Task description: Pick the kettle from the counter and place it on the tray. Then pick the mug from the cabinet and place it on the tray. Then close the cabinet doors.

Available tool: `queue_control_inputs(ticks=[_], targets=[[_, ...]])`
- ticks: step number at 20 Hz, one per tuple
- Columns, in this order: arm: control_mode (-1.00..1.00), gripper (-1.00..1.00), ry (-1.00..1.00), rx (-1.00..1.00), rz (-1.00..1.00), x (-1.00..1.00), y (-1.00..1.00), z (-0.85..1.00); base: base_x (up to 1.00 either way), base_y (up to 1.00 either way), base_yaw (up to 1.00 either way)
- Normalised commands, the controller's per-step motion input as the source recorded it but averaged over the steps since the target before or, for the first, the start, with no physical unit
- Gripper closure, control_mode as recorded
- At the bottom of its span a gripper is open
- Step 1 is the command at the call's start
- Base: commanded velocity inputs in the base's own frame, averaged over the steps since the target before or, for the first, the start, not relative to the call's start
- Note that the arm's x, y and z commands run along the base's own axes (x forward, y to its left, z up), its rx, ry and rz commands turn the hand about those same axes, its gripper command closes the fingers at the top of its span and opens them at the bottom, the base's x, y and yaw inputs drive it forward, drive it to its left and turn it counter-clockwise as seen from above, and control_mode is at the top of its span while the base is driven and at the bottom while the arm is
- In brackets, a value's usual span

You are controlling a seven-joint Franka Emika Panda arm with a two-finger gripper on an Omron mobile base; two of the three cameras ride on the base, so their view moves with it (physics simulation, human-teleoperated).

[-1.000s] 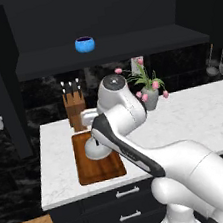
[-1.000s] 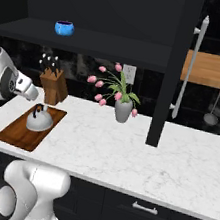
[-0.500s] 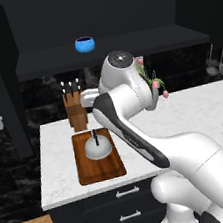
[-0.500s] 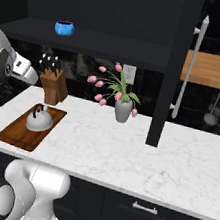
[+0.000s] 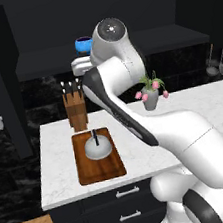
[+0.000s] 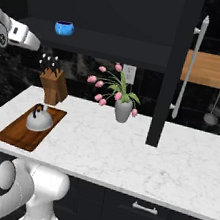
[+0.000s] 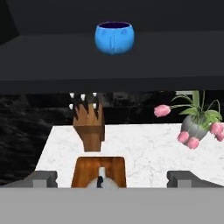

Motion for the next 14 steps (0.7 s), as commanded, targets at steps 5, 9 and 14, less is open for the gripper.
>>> queue_control_inputs(ticks=[5,9,14], targets=[[-1.00,-1.00,-0.03,-0.01,0.00,0.03,-0.23,0.48,0.00,0.00,0.00],[-1.00,-1.00,0.04,0.00,0.00,0.16,-0.27,0.00,0.00,0.00,0.00],[-1.00,-1.00,0.01,0.00,0.00,0.23,-0.19,-0.03,0.00,0.00,0.00]])
